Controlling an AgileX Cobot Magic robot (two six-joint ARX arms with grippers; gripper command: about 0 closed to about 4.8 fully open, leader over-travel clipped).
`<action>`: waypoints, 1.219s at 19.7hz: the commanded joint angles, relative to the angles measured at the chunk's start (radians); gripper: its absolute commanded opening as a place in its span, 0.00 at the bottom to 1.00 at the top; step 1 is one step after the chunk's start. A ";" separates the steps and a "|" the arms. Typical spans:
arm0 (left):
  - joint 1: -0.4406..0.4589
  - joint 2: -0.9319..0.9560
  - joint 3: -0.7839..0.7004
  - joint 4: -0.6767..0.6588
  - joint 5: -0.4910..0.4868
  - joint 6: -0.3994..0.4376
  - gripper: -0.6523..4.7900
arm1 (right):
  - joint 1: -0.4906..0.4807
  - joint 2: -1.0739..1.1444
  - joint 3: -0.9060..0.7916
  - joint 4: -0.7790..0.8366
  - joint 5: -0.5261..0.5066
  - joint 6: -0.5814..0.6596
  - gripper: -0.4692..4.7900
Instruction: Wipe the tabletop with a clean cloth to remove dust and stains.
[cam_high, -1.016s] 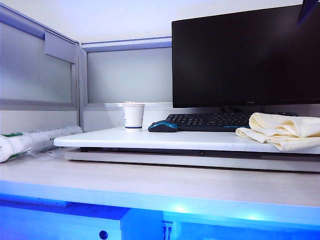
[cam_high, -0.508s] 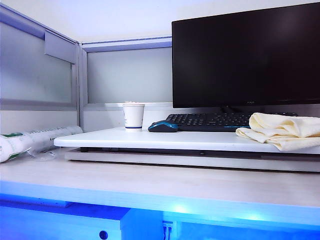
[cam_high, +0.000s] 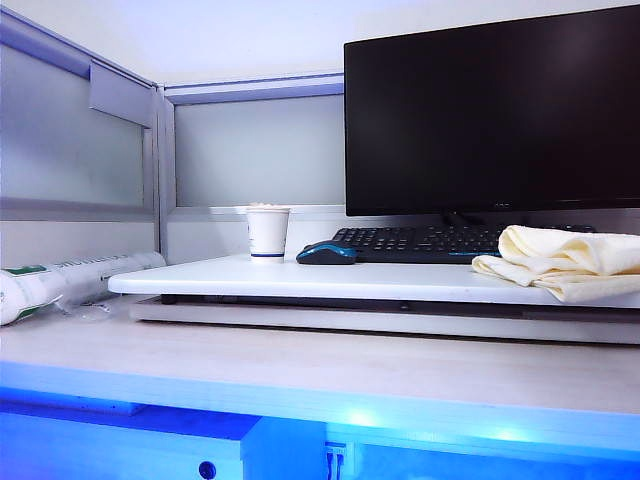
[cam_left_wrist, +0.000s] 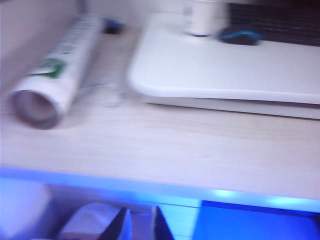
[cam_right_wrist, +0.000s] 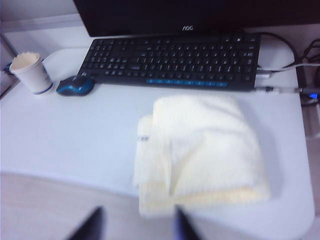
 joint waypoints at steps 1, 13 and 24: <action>0.001 0.000 0.002 0.001 -0.026 0.058 0.19 | 0.001 -0.103 -0.090 0.022 -0.009 0.001 0.32; 0.001 0.000 0.002 -0.021 -0.019 0.135 0.11 | 0.185 -0.492 -0.381 0.052 0.078 0.039 0.07; 0.001 0.000 0.000 -0.040 -0.018 0.128 0.11 | 0.185 -0.600 -0.660 0.051 0.103 0.028 0.07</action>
